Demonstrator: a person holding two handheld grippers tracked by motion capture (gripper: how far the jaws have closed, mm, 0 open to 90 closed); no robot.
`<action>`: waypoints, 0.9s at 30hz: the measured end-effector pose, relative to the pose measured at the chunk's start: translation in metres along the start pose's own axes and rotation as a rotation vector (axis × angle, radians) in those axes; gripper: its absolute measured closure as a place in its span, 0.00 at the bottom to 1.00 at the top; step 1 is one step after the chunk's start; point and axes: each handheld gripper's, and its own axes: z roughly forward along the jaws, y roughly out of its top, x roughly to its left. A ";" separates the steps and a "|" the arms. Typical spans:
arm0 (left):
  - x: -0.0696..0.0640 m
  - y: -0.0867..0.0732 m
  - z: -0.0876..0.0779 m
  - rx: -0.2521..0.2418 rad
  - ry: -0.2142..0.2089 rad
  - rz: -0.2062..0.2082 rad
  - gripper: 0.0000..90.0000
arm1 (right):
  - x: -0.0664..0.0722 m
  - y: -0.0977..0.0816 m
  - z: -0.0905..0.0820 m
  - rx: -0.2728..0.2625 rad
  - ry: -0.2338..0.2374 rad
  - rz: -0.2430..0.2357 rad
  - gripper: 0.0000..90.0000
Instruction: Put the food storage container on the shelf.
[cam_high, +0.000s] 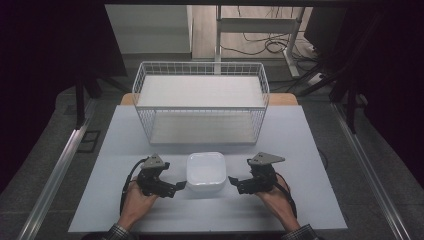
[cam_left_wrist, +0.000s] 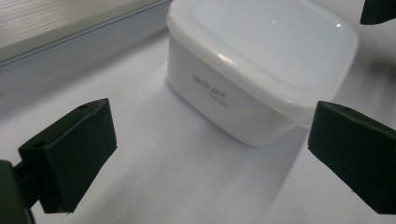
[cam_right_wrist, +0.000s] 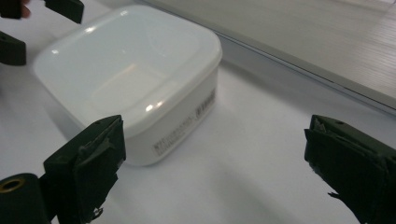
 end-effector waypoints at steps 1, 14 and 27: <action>0.000 0.000 0.000 0.000 0.000 0.000 0.01 | 0.000 0.000 0.000 0.000 0.000 0.000 0.06; -0.002 0.020 -0.001 0.025 -0.040 -0.030 0.03 | 0.006 0.029 0.019 0.047 0.040 -0.002 0.02; 0.005 0.037 0.022 0.035 -0.026 -0.044 0.07 | 0.011 0.051 0.046 0.105 0.063 0.027 0.06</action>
